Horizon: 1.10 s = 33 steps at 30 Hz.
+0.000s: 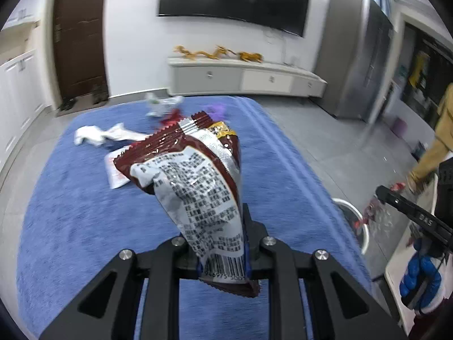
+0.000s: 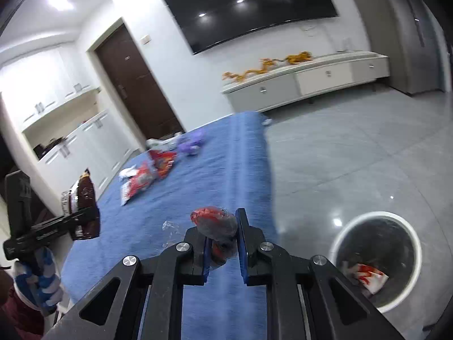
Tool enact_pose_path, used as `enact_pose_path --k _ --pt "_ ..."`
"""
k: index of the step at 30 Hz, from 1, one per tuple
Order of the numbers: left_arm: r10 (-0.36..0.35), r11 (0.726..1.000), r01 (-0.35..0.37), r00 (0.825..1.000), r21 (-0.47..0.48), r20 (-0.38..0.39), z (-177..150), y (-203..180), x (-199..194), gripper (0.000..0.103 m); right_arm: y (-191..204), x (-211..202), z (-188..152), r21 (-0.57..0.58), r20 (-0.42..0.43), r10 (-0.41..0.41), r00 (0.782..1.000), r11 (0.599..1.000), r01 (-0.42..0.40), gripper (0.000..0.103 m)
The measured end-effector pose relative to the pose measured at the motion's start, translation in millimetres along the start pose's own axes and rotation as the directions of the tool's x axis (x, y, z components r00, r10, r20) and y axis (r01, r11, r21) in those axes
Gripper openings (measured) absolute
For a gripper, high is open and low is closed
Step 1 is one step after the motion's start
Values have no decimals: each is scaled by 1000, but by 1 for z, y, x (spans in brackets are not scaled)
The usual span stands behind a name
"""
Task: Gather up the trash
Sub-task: 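Lift the brown snack bag and red wrapper over the bin and release both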
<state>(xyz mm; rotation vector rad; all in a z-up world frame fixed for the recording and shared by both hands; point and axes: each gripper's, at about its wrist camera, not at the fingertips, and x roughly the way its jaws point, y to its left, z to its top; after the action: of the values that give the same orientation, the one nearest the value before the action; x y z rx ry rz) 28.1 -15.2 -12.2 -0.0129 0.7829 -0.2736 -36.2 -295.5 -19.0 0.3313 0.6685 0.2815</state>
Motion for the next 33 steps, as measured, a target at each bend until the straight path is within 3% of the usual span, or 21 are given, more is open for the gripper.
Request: enact_pose_path --k 5,10,15,18,21,23,28,29,30,32,33 --pt "-97 987 105 993 124 -70 16 -63 30 19 -67 -16 -7 96 25 -123 992 988 120 15" --pt "-190 938 227 969 261 -160 26 -146 77 19 -131 -20 -15 167 -5 -247 969 955 244 15" --pt "-251 880 346 920 325 -300 27 -232 139 20 -188 -10 -26 202 -77 -358 931 908 366 15" --pt "-278 852 407 885 329 -373 23 -274 174 22 -215 1 -35 223 -131 -396 909 882 416 15" --pt "-284 833 437 864 340 -416 16 -306 202 24 -235 9 -47 238 -176 -413 893 863 446 15" --pt "-288 828 457 844 326 -452 12 -321 220 25 -248 13 -55 246 -205 -426 881 849 468 15" --pt "-294 827 481 812 291 -504 2 -339 248 43 -266 21 -64 269 -254 -450 856 818 509 17" --pt "-302 826 488 805 281 -511 2 -341 250 47 -267 19 -63 272 -257 -452 854 814 513 24" --pt "-307 827 493 798 270 -518 4 -341 253 52 -269 16 -64 275 -258 -458 851 810 519 43" --pt "-315 830 495 796 258 -517 5 -341 255 56 -269 9 -65 273 -246 -478 843 801 533 66" --pt "-321 830 498 794 250 -517 3 -343 255 57 -268 7 -65 270 -243 -481 842 800 535 66"
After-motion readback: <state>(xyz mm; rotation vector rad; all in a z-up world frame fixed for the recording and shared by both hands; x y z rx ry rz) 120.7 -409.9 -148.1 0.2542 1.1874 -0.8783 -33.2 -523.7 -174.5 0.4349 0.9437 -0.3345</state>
